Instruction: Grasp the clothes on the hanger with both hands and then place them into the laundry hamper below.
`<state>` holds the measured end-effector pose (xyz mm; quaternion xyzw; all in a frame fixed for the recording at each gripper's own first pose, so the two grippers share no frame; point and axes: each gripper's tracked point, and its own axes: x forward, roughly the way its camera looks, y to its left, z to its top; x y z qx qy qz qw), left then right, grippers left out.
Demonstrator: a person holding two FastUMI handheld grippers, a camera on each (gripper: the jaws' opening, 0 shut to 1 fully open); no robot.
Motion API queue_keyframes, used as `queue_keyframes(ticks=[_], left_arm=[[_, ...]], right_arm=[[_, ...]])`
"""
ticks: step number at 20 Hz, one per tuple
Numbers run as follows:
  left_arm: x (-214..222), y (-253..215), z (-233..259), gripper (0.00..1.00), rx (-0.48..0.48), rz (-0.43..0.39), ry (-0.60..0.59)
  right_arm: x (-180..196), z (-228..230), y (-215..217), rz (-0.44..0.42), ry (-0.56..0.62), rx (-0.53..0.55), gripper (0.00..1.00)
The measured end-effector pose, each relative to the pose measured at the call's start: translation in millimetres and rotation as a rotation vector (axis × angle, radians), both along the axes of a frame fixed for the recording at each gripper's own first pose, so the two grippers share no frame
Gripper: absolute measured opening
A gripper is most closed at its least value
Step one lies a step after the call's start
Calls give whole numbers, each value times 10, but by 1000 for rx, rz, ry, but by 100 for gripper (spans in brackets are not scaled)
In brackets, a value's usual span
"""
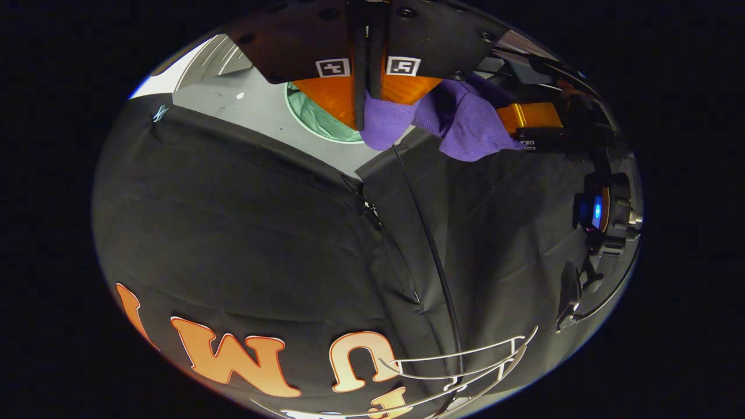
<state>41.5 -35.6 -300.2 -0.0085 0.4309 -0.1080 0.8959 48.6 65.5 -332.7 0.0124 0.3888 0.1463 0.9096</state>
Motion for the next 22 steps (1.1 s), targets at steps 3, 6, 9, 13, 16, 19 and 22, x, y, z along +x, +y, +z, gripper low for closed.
queue_keyframes(ticks=[3, 6, 9, 13, 16, 19, 22], left_arm=[[7, 30, 0, 7, -7, 19, -1], [6, 84, -57, 7, 12, 44, 11], [-85, 337, -189, 28, 147, 71, 62], [-83, 445, -185, 100, 123, 128, 77], [-112, 453, -228, 98, 105, 149, 83], [-132, 475, -208, 98, 99, 139, 76], [-107, 368, -181, 98, 83, 110, 68]], right_arm=[[12, -16, -6, -5, 2, -4, 10], [-38, -68, -10, 15, 30, -9, 10], [-118, -184, -1, 41, 65, -35, 40], [-114, -203, 25, 53, 69, -48, 80], [-100, -203, 3, 45, 74, -44, 84], [-105, -185, -5, 34, 71, -39, 92], [-129, -184, 8, 37, 76, -44, 84]])
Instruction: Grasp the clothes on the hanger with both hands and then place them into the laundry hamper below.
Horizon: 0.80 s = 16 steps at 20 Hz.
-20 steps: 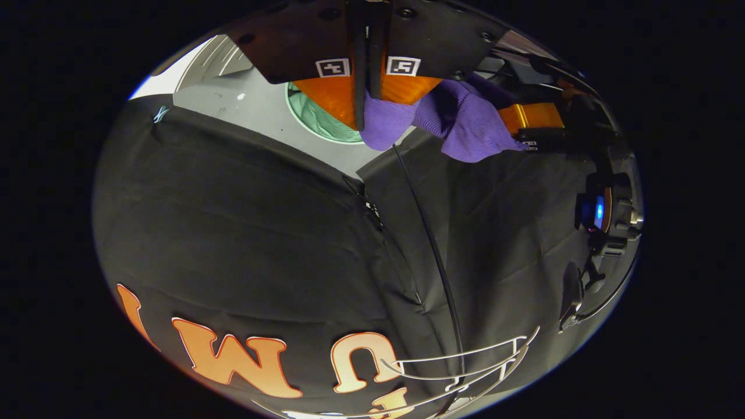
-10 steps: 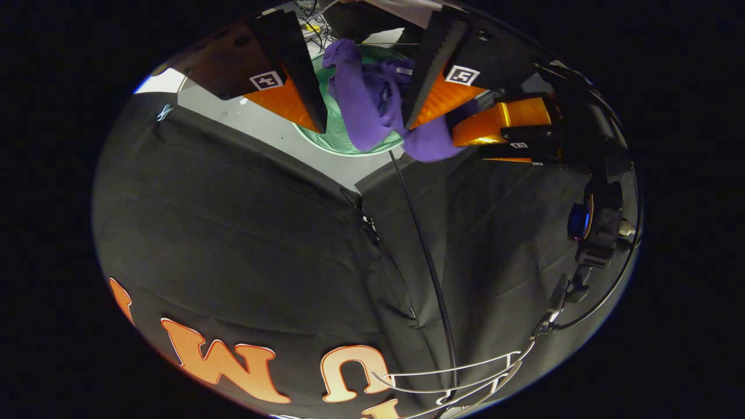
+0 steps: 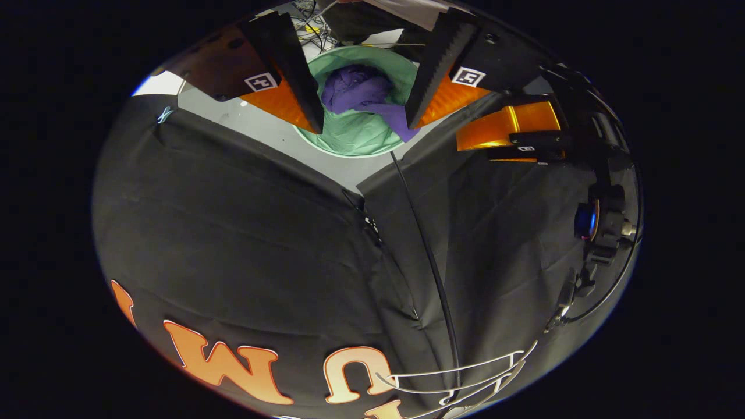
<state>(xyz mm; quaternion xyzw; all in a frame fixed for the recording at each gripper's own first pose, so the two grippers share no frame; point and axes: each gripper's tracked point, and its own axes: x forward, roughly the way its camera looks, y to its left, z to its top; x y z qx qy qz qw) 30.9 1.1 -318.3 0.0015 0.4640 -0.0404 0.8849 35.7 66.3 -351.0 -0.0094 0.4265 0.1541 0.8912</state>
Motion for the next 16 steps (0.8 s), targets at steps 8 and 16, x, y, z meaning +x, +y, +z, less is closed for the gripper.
queue_keyframes(ticks=[8, 16], left_arm=[[325, 85, 376, 97, -13, -53, -161], [556, 288, 1248, 97, -89, -115, -380]], right_arm=[[-51, 152, 149, -65, -46, 17, 94], [127, 965, 195, -275, -295, 45, 95]])
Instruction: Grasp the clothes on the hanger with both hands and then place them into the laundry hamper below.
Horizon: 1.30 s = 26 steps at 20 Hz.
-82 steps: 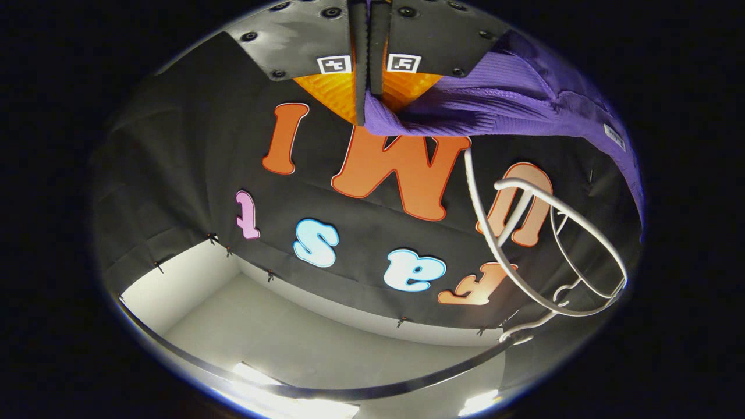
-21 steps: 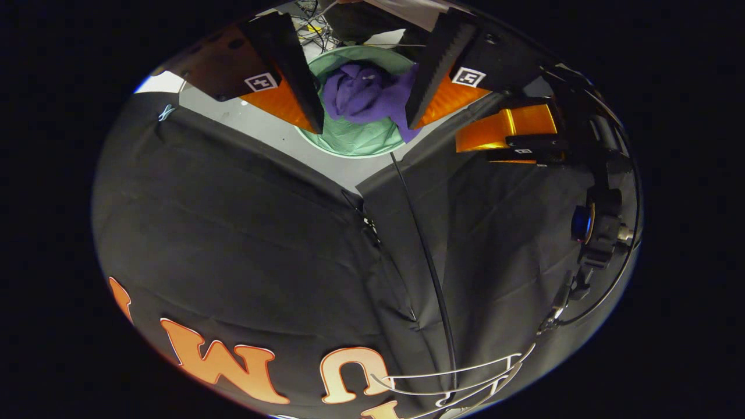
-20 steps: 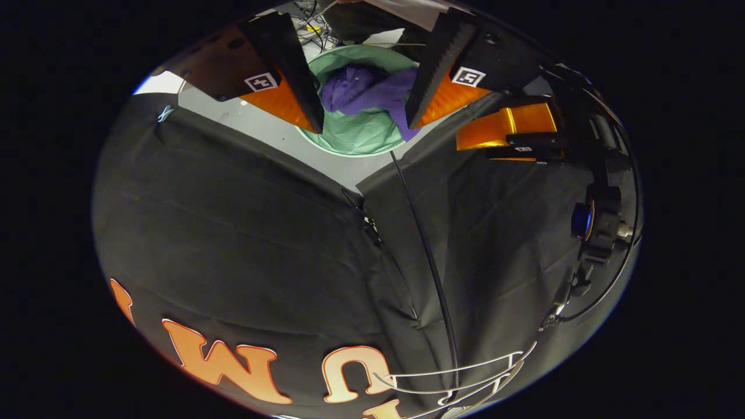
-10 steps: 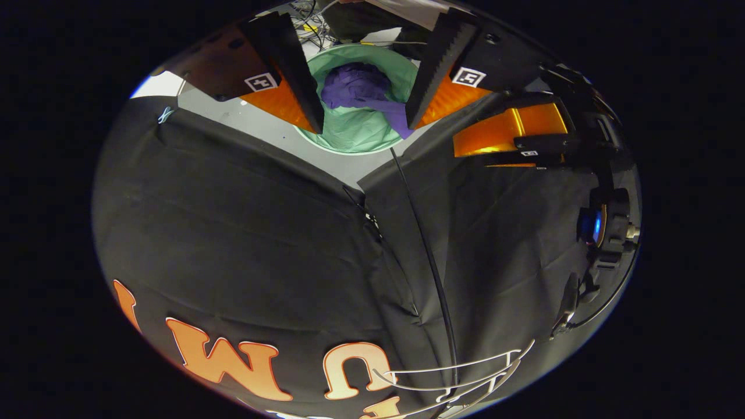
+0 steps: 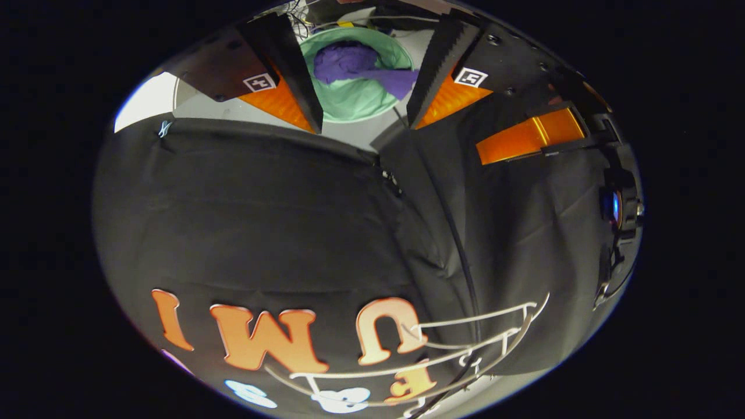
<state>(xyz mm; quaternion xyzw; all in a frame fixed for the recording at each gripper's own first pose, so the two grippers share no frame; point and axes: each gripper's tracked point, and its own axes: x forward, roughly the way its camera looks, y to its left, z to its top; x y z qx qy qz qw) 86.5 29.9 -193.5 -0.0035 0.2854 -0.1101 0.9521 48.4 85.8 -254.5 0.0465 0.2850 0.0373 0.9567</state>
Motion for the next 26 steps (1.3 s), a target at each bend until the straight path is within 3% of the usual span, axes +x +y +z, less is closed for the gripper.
queue_keyframes(ticks=[1, 5, 9, 11, 12, 13, 17, 20, 25, 26], left_arm=[[51, 30, 125, 94, 8, -22, -40], [200, 19, 656, 96, 23, -91, -198], [76, 35, 1277, 96, -11, -30, -352], [-48, 57, 1542, 92, -30, 15, -416], [-106, 56, 1627, 92, -27, 31, -433], [-153, 60, 1651, 96, -24, 40, -449], [-318, 26, 1725, 92, 0, 53, -503], [-625, -68, 1834, 92, 6, 66, -534], [-962, -185, 1856, 96, -9, 94, -530], [-990, -192, 1867, 92, -12, 99, -538]], right_arm=[[28, 139, -14, -24, -45, -13, 95], [63, 808, -111, -77, -228, -22, 95], [-146, 1342, -343, -71, -349, -49, 95], [-300, 1537, -485, -56, -385, -84, 89], [-387, 1625, -534, -48, -404, -93, 95], [-455, 1702, -544, -42, -415, -100, 95], [-846, 2006, -821, -28, -458, -118, 95], [-1103, 2192, -1024, -29, -478, -109, 86], [-1455, 2385, -1290, -24, -505, -126, 85], [-1515, 2427, -1337, -27, -517, -132, 85]])
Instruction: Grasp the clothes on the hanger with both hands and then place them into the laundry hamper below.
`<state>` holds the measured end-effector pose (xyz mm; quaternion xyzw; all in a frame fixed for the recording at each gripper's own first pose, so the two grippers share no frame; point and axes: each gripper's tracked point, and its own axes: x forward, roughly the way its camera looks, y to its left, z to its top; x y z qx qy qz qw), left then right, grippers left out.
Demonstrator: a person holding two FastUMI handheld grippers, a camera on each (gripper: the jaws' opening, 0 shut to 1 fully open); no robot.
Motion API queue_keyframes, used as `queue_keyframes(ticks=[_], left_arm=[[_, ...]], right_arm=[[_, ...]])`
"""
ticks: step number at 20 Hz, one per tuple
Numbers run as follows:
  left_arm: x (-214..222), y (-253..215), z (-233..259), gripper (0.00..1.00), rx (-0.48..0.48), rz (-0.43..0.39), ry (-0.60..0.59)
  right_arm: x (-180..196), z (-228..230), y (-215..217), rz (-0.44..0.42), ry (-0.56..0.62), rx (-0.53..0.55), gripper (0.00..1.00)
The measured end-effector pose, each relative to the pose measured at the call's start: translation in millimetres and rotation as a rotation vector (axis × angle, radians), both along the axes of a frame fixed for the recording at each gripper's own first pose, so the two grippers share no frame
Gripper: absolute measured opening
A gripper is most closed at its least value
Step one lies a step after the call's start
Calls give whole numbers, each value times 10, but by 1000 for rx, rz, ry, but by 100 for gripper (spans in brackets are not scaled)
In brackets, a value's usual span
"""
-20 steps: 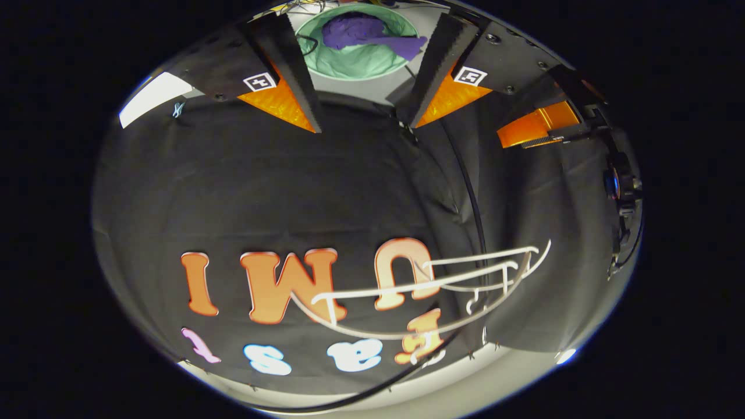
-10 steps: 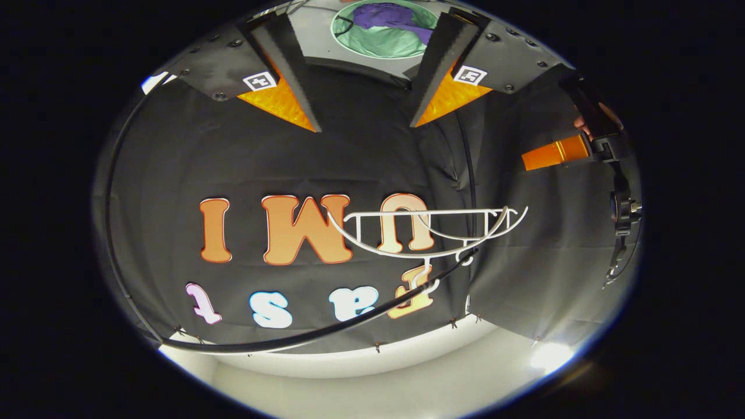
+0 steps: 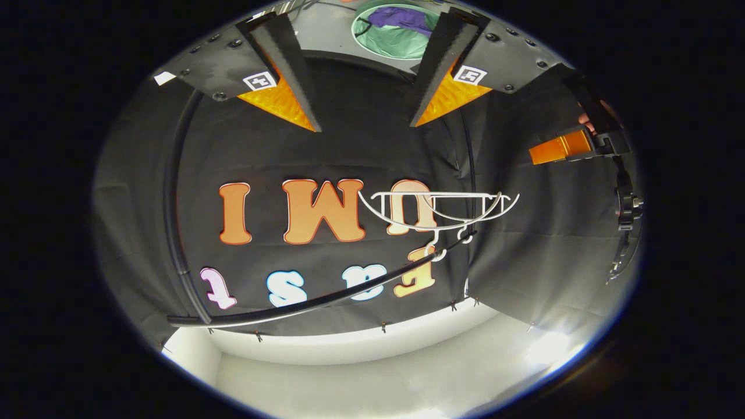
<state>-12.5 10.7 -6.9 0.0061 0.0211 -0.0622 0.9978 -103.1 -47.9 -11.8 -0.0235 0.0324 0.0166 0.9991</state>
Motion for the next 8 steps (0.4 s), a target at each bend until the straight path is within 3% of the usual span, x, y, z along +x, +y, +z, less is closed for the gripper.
queue_keyframes(ticks=[4, 8], left_arm=[[-59, 35, 18, 95, 30, 12, -5], [-161, 70, 99, 92, 45, 23, -26]], right_arm=[[-84, 20, -143, -39, -15, -3, 85], [-67, 77, -105, -51, -39, 27, 86]])
